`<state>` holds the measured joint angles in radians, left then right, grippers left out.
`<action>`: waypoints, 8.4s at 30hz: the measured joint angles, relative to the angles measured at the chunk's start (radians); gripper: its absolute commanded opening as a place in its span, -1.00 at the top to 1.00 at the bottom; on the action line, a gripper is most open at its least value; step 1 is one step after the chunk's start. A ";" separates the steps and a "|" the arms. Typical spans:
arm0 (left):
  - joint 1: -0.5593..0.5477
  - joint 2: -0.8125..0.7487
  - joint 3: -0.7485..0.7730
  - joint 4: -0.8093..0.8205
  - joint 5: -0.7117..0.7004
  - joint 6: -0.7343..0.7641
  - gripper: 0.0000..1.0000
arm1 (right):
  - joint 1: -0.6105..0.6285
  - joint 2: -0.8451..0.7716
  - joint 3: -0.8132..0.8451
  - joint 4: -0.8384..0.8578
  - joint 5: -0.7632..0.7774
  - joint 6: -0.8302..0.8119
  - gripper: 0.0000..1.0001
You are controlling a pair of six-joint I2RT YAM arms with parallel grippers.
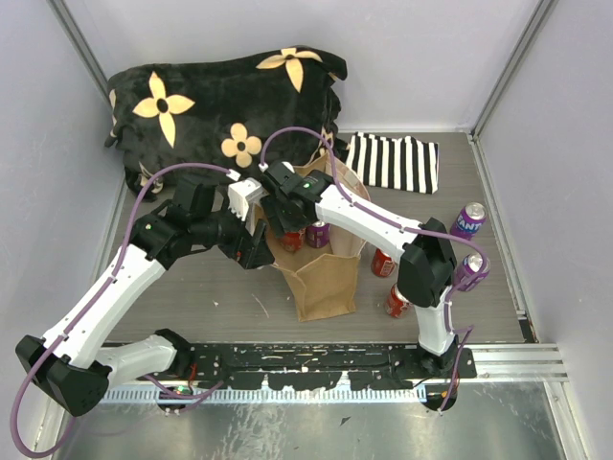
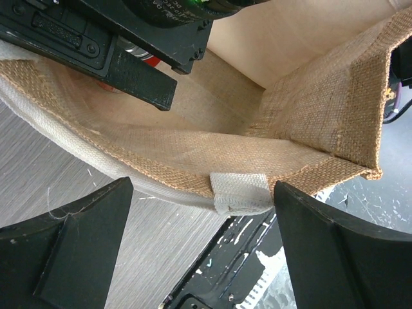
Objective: Place the beverage into the canvas bag
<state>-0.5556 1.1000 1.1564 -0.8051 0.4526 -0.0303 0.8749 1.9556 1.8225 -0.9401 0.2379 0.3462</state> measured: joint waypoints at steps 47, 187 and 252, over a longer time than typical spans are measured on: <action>0.000 -0.032 -0.007 0.021 0.058 0.053 -0.96 | 0.000 0.029 -0.121 0.124 0.005 -0.159 0.51; -0.307 -0.087 -0.116 0.135 -0.166 0.335 -0.96 | -0.197 -0.374 -0.022 0.195 0.167 0.103 -1.00; -0.364 -0.108 -0.162 0.142 -0.204 0.446 -0.96 | -0.517 -0.449 -0.478 -0.165 -0.049 0.228 0.98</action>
<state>-0.9192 0.9916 0.9947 -0.6632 0.2485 0.4156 0.3576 1.5066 1.3445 -1.1053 0.1886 0.5743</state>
